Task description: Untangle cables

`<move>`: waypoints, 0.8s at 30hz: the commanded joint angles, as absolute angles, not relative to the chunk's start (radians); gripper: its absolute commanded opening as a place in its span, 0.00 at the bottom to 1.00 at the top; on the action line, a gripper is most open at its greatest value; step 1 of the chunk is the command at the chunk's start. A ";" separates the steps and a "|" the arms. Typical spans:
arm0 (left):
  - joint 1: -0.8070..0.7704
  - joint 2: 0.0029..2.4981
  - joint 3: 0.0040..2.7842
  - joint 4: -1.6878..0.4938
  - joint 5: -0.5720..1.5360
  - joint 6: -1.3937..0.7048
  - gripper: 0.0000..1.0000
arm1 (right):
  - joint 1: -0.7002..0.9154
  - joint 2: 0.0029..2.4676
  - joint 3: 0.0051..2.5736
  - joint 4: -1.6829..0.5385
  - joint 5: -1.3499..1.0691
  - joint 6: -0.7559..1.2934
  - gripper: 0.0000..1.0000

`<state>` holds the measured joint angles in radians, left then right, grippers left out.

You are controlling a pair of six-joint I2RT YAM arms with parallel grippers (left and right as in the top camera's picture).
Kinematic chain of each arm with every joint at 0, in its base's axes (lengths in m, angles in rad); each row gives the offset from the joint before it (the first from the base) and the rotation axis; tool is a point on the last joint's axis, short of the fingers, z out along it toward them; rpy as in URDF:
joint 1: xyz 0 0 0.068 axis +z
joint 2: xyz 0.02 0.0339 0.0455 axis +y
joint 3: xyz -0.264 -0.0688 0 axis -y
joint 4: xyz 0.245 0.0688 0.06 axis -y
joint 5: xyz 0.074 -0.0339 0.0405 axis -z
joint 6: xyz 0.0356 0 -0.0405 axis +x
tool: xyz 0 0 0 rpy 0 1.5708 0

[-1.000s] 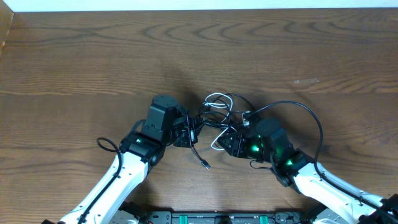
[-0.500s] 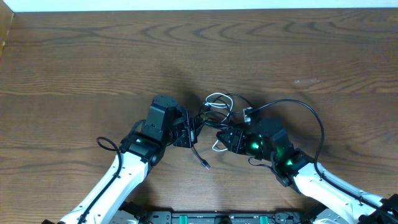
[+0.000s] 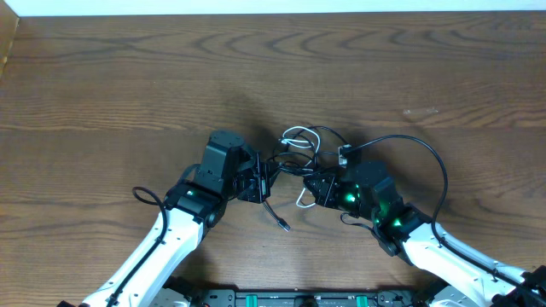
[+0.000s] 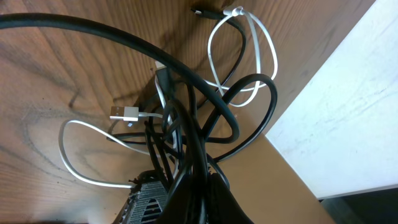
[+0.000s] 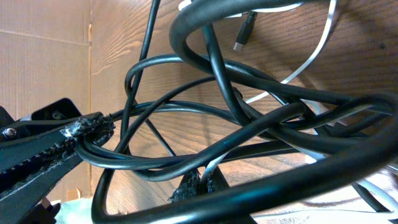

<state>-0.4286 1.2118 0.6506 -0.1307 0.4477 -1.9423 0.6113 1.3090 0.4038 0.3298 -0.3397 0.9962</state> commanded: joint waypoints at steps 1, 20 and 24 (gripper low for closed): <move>-0.434 1.208 0.658 -0.134 0.454 -1.913 0.08 | 0.619 1.309 0.410 0.343 -0.329 0.992 0.01; -0.434 1.208 0.658 -0.304 0.233 -1.825 0.08 | 0.507 0.986 0.410 0.396 -0.612 0.862 0.01; -0.434 1.208 0.658 -0.310 0.234 -1.785 0.08 | 0.457 0.933 0.410 0.396 -0.614 0.858 0.01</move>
<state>-0.4294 1.2118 0.6502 -0.2996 0.2630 -1.8328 0.4904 0.9695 0.4038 0.3870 -0.5968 0.8970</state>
